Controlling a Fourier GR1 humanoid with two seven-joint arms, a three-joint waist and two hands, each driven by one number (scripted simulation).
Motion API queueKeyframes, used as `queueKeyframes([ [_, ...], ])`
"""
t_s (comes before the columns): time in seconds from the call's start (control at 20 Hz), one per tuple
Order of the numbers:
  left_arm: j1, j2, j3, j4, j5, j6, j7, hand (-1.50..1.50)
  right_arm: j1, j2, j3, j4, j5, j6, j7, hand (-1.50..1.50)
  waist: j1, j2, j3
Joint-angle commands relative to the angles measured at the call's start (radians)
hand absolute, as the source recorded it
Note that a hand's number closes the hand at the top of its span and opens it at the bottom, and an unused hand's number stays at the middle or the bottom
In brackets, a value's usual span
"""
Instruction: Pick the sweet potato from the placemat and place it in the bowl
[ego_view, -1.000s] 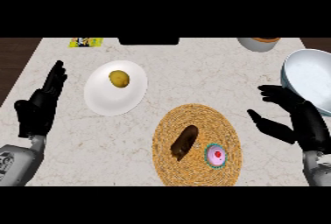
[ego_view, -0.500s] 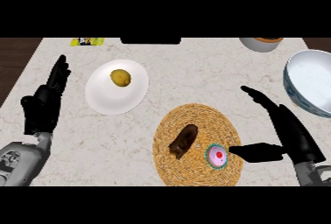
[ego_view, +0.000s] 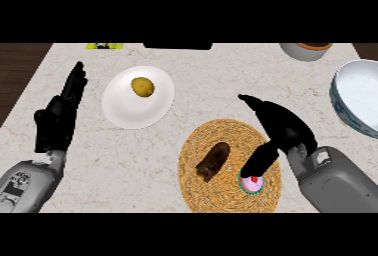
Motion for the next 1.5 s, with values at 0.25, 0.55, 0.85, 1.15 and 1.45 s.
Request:
queueKeyframes([
  [0.25, 0.049, -0.010, 0.020, -0.068, -0.032, 0.005, 0.041, 0.00, -0.146, 0.210, 0.052, 0.252, -0.076, 0.146, 0.110, -1.50, -0.020, -0.003, 0.002],
  [0.55, 0.004, -0.035, 0.041, 0.017, -0.042, -0.013, 0.002, 0.00, -0.231, 0.305, 0.095, 0.501, -0.078, 0.197, 0.092, -1.50, -0.020, 0.004, 0.002],
  [0.85, 0.022, -0.055, 0.023, -0.031, -0.085, 0.012, 0.055, 0.00, -0.212, 0.330, 0.130, 0.538, -0.071, 0.235, 0.179, -1.50, -0.035, -0.003, 0.002],
  [1.15, 0.115, -0.038, 0.087, -0.050, -0.052, -0.071, -0.024, 0.00, -0.158, 0.347, 0.119, 0.601, 0.008, 0.201, 0.097, -1.50, -0.031, -0.004, 0.002],
  [1.45, 0.019, -0.072, 0.125, -0.013, -0.101, -0.080, 0.041, 0.00, -0.149, 0.423, 0.088, 0.715, 0.098, 0.202, 0.018, -1.50, -0.033, -0.003, 0.003],
])
